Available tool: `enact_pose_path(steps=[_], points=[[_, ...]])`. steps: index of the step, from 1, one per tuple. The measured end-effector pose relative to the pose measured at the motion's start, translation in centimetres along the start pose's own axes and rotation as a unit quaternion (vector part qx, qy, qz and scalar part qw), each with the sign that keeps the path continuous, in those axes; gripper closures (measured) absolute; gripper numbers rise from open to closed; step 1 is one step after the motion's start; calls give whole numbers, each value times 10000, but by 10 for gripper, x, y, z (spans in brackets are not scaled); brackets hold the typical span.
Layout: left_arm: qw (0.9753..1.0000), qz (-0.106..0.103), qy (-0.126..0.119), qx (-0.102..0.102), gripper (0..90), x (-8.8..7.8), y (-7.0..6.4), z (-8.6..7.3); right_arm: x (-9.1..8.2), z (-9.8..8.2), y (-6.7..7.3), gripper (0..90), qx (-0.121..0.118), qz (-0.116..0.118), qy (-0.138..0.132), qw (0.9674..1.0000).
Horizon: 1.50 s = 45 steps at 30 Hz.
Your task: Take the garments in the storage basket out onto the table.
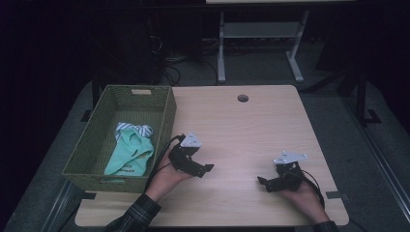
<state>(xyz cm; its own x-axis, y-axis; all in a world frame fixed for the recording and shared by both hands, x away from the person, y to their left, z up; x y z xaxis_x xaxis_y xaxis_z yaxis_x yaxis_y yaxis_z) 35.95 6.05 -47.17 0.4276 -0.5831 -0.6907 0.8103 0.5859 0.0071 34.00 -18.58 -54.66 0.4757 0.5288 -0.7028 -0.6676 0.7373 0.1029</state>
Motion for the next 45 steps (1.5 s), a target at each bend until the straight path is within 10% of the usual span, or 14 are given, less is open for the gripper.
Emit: enact_pose_path(steps=[45], points=[[9999, -83, -125, -7, 133, -38, 30, 34, 0, 0, 0, 21, 18, -17, 2, 10000]])
Point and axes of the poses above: each handheld gripper's, and its own axes: x roughly forward along the jaws, z roughly out of its top, y roughly to its left, the point moved 9 cm from there along x, roughly forward along the jaws, and after that the axes turned 5 degrees about z, right-handed, at the moved point
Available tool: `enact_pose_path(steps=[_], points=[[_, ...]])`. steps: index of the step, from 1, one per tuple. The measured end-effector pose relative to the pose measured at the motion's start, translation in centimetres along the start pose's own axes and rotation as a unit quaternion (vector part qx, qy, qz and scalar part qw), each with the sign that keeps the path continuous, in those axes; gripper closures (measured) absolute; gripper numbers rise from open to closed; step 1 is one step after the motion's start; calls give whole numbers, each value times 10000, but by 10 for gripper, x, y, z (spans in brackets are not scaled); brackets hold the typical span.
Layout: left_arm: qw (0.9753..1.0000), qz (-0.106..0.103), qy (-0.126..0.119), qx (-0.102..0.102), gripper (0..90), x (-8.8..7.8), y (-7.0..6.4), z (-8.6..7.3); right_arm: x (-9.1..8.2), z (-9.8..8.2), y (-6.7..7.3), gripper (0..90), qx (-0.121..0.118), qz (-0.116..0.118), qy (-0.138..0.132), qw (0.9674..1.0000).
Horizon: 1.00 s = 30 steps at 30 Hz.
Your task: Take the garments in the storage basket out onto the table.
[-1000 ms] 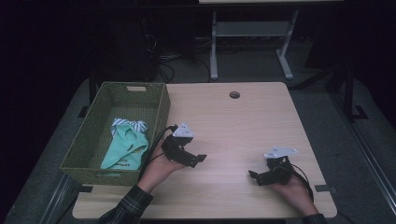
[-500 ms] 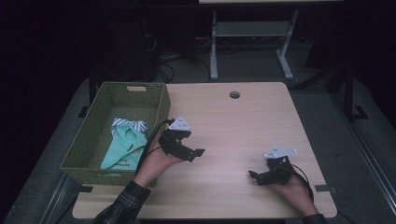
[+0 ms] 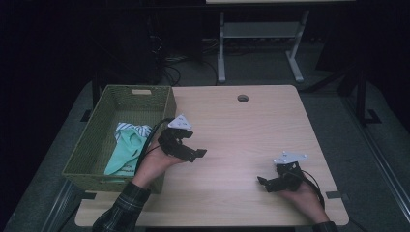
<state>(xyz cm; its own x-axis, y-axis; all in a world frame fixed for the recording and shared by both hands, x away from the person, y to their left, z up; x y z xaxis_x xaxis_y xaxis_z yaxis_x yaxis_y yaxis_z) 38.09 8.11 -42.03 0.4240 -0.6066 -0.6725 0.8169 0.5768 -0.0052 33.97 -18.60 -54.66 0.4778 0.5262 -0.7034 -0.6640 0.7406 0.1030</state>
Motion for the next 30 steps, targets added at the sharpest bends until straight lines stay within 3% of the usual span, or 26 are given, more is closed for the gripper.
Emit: enact_pose_path(steps=[4, 13, 30], points=[[10000, 32, -36, -85, 133, -4, 6, 1, 0, 0, 0, 21, 0, -3, -4, 10000], [10000, 67, 1, -70, 134, -13, 15, -3, 0, 0, 0, 21, 0, -8, -3, 10000], [9990, 259, 9, -350, 136, -33, 38, -14, 0, 0, -1, 21, -25, -8, -14, 10000]])
Point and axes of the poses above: each handheld gripper's, and its own axes: x roughly forward along the jaws, z roughly out of its top, y roughly to its left, the point moved 9 cm from there along x, roughly forward along the jaws, and after that the axes turned 5 degrees about z, right-handed, at the moved point
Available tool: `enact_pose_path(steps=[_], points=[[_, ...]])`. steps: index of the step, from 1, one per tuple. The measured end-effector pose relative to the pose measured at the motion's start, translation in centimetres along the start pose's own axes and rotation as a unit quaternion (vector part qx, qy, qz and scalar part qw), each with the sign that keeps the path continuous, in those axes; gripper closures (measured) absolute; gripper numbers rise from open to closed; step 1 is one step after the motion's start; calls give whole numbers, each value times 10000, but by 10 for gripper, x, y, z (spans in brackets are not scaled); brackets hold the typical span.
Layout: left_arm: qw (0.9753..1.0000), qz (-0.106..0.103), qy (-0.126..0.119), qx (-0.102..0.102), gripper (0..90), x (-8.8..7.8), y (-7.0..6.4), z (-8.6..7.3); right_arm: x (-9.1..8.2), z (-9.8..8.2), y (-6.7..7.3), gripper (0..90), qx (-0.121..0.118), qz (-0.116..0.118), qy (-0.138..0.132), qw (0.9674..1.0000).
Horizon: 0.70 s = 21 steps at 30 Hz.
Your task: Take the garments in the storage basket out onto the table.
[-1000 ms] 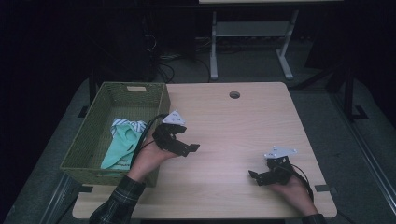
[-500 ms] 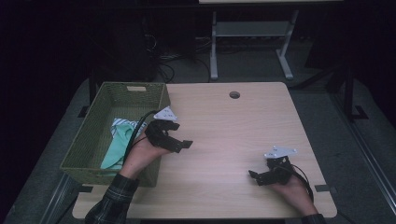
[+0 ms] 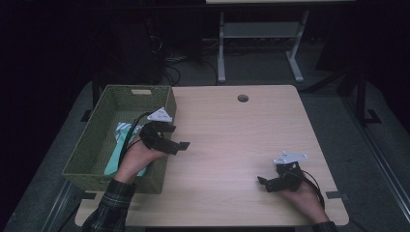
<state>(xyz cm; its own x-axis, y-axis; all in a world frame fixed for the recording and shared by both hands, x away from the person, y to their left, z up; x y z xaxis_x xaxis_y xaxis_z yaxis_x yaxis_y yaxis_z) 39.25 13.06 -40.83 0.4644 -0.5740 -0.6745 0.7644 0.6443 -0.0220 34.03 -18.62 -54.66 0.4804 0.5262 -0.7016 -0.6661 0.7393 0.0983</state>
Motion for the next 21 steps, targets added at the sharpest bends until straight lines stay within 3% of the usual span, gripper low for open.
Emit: enact_pose_path(steps=[21], points=[[9994, 262, 53, -211, 137, -17, 30, -13, 0, 0, 0, 21, -5, -1, 7, 10000]])
Point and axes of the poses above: each handheld gripper's, and its own axes: x roughly forward along the jaws, z roughly out of its top, y roughly to its left, the point moved 9 cm from there along x, roughly forward along the jaws, and after that the axes turned 5 degrees about z, right-handed, at the moved point
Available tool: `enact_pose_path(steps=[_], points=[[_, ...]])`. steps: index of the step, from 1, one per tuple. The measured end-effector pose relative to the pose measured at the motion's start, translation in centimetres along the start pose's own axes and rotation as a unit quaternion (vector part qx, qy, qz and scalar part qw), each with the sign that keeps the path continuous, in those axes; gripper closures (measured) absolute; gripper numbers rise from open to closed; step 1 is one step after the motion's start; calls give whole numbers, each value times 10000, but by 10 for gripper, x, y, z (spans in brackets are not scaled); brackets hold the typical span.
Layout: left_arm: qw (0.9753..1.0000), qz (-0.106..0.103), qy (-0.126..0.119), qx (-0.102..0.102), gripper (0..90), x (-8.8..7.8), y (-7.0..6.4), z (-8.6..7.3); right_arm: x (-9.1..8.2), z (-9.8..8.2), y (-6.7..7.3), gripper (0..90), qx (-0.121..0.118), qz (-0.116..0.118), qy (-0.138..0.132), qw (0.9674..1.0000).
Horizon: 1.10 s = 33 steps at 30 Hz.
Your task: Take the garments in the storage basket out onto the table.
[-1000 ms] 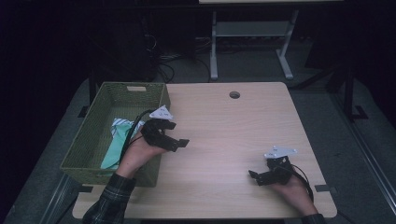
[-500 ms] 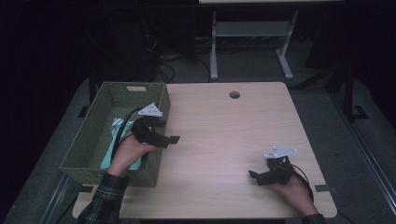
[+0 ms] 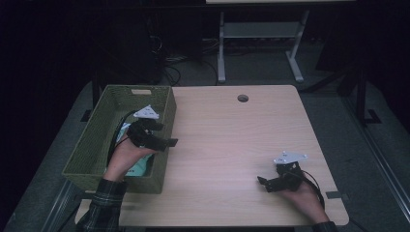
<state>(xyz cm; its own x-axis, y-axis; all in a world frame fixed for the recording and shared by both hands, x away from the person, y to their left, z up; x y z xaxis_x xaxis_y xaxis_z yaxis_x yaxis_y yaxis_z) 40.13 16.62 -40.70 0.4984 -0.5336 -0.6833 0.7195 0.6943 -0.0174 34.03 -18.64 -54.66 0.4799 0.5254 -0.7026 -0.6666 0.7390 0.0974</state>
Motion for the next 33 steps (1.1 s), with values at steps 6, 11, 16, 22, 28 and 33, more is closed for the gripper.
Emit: enact_pose_path(steps=[6, 11, 16, 22, 28, 33], points=[[9999, 79, -3, -91, 138, -3, 9, -4, 0, 0, 0, 21, 4, 1, -3, 10000], [9997, 159, 3, -177, 138, -8, 17, -8, 0, 0, 0, 21, 5, 0, -4, 10000], [9993, 225, -43, -283, 139, -13, 26, -10, 0, 0, 0, 21, 3, 0, -4, 10000], [9989, 318, -2, -348, 139, -18, 35, -16, 0, 0, 0, 21, 1, 0, -5, 10000], [9980, 414, -13, -468, 141, -21, 45, -21, 0, 0, 0, 21, 5, 1, -4, 10000], [9973, 505, 2, -530, 141, -24, 54, -26, 0, 0, 0, 21, 5, 0, -5, 10000]])
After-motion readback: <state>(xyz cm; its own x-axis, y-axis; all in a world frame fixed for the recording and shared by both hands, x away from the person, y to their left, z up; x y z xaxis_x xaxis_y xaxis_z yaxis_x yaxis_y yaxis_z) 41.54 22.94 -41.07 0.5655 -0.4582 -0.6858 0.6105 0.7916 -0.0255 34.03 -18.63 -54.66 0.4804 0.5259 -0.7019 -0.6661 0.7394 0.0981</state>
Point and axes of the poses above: each handheld gripper's, and its own axes: x roughly forward along the jaws, z roughly out of its top, y roughly to its left, the point moved 9 cm from there along x, roughly forward along the jaws, and after that the axes turned 5 degrees about z, right-handed, at the moved point
